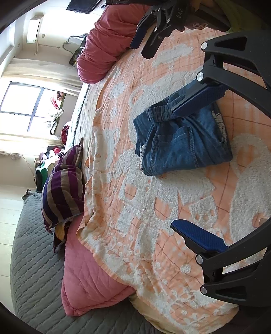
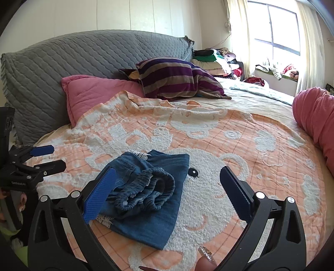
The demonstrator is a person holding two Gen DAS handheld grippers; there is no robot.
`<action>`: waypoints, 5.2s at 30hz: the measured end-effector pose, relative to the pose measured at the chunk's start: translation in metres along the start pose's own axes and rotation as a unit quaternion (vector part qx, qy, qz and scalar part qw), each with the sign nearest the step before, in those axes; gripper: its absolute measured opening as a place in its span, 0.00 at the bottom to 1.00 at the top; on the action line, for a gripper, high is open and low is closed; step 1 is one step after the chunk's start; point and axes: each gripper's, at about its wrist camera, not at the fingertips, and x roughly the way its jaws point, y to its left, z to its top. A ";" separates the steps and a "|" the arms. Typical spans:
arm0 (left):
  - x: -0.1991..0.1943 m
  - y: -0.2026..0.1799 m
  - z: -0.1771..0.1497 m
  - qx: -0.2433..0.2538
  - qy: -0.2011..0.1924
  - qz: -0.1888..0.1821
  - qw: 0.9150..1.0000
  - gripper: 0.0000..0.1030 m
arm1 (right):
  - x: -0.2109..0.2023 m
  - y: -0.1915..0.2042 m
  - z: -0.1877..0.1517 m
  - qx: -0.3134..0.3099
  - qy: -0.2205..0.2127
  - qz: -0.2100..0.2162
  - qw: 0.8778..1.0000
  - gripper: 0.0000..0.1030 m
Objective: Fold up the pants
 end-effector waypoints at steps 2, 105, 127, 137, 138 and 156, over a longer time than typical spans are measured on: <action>-0.004 -0.001 -0.003 0.001 -0.001 0.001 1.000 0.96 | -0.004 0.001 -0.002 0.002 -0.001 -0.001 1.000 0.91; -0.013 -0.014 -0.089 -0.017 0.065 0.000 0.998 0.96 | -0.026 0.025 -0.092 0.033 0.069 -0.025 0.997 0.91; -0.010 -0.013 -0.090 -0.018 0.072 0.010 0.997 0.96 | -0.027 0.023 -0.092 0.036 0.068 -0.029 0.997 0.91; -0.009 -0.012 -0.090 -0.021 0.074 0.013 0.997 0.96 | -0.028 0.024 -0.092 0.035 0.069 -0.028 0.997 0.91; -0.009 -0.012 -0.090 -0.021 0.074 0.014 0.997 0.96 | -0.028 0.023 -0.092 0.036 0.069 -0.027 0.997 0.91; -0.011 -0.009 -0.090 -0.019 0.074 0.018 0.997 0.96 | -0.028 0.023 -0.092 0.035 0.068 -0.027 0.997 0.91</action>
